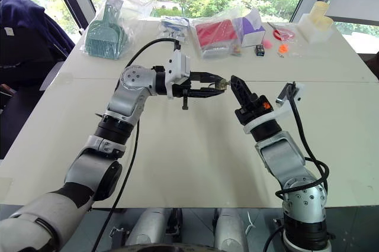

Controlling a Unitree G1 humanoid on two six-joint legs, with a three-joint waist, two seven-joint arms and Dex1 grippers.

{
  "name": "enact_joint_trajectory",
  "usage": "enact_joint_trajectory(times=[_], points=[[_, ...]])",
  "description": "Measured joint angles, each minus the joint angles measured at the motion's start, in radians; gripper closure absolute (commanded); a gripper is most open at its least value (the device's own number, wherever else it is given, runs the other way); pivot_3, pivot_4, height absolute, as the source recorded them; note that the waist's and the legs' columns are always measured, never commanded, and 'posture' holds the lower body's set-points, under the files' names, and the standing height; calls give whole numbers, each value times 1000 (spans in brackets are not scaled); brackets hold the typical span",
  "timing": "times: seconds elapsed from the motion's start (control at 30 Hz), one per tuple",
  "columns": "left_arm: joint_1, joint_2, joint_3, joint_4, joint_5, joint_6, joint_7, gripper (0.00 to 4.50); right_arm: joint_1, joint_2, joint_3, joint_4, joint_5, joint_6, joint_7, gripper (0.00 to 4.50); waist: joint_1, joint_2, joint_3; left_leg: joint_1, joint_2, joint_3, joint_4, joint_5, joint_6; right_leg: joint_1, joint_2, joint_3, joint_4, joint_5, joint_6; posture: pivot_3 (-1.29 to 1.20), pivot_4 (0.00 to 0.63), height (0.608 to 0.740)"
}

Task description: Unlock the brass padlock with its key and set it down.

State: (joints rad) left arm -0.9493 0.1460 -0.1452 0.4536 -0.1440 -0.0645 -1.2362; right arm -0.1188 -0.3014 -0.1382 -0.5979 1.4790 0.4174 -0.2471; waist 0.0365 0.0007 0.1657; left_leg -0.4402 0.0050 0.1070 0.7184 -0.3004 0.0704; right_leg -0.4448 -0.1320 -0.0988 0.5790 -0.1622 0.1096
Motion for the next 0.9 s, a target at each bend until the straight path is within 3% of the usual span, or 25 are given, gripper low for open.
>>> enact_joint_trajectory(times=[0.2, 0.4, 0.8, 0.9], points=[[13, 5, -26, -23, 7, -54, 24, 3720, -2, 18, 8, 0, 0, 12, -3, 4462, -1, 0, 0, 0, 0, 0, 0, 0, 0, 0, 0, 0, 0, 0, 0, 0, 150, 735], [43, 9, -46, -44, 70, -219, 111, 3720, -19, 66, 6, 5, 1, 6, -20, 4462, 0, 1, 0, 0, 0, 0, 0, 0, 0, 0, 0, 0, 0, 0, 0, 0, 150, 735], [40, 40, -84, 77, 376, -719, 456, 3720, -61, 166, -8, 22, 55, -31, -105, 4462, 0, 1, 0, 0, 0, 0, -1, 0, 0, 0, 0, 0, 0, 1, 1, 0, 150, 735], [40, 47, -97, 103, 431, -776, 531, 3720, -71, 166, -8, 30, 54, -31, -124, 4462, 0, 1, 0, 0, 0, 0, -1, 0, 0, 0, 0, 0, 0, 1, 2, 0, 150, 735]])
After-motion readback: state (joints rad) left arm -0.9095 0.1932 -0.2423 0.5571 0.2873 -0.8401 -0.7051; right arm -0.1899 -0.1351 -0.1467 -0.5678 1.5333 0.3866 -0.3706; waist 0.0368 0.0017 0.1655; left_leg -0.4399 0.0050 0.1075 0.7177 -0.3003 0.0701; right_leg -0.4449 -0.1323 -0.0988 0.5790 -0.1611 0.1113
